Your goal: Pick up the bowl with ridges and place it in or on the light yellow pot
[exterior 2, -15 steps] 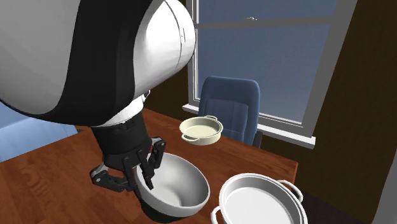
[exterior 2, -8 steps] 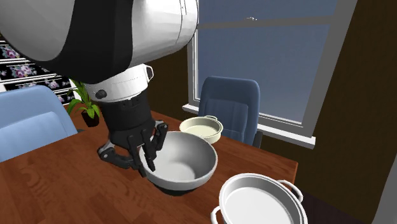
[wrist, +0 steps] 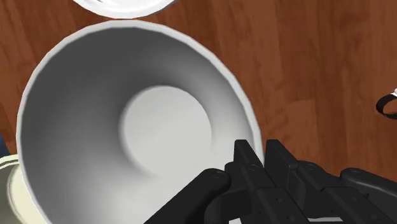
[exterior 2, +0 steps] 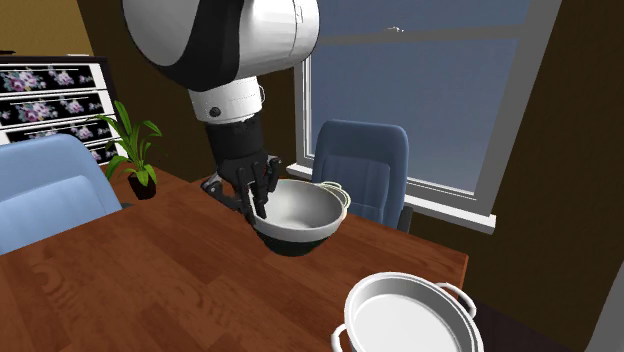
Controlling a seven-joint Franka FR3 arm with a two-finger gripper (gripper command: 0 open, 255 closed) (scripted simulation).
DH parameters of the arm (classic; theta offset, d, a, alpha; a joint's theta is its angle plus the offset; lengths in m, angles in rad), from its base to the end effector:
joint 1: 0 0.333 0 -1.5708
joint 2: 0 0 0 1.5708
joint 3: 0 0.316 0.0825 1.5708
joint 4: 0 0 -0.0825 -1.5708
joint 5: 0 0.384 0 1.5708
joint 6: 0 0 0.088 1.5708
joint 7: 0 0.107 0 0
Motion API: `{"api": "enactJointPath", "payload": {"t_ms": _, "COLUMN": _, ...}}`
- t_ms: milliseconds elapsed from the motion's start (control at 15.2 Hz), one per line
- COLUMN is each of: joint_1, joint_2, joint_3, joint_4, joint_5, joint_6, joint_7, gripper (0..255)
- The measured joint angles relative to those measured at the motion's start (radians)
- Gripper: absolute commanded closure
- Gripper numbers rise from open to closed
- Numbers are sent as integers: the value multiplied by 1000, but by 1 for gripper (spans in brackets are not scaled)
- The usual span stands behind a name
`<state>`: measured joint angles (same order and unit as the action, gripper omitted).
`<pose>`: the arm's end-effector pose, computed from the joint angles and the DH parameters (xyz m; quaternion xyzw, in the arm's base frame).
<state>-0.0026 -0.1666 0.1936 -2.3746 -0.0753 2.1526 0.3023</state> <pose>0.4608 0.0863 0.3832 0.9978 -0.0357 -0.0173 0.0525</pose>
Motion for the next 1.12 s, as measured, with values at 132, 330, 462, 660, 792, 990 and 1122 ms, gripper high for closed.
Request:
{"api": "enactJointPath", "payload": {"t_ms": 132, "joint_1": -26, "joint_2": 39, "joint_3": -29, "joint_4": 45, "joint_5": -16, "joint_6": -3, "joint_7": -44, "gripper": 255}}
{"api": "enactJointPath", "payload": {"t_ms": 330, "joint_1": -57, "joint_2": 86, "joint_3": -63, "joint_4": 115, "joint_5": -31, "joint_6": -21, "joint_7": -102, "gripper": 255}}
{"api": "enactJointPath", "payload": {"t_ms": 462, "joint_1": -78, "joint_2": 122, "joint_3": -85, "joint_4": 164, "joint_5": -39, "joint_6": -30, "joint_7": -141, "gripper": 255}}
{"api": "enactJointPath", "payload": {"t_ms": 660, "joint_1": -108, "joint_2": 187, "joint_3": -117, "joint_4": 248, "joint_5": -48, "joint_6": -44, "joint_7": -199, "gripper": 255}}
{"api": "enactJointPath", "payload": {"t_ms": 792, "joint_1": -126, "joint_2": 227, "joint_3": -133, "joint_4": 299, "joint_5": -52, "joint_6": -51, "joint_7": -232, "gripper": 255}}
{"api": "enactJointPath", "payload": {"t_ms": 990, "joint_1": -153, "joint_2": 296, "joint_3": -157, "joint_4": 400, "joint_5": -53, "joint_6": -77, "joint_7": -287, "gripper": 255}}
{"api": "enactJointPath", "payload": {"t_ms": 1122, "joint_1": -173, "joint_2": 347, "joint_3": -173, "joint_4": 475, "joint_5": -51, "joint_6": -98, "joint_7": -326, "gripper": 255}}
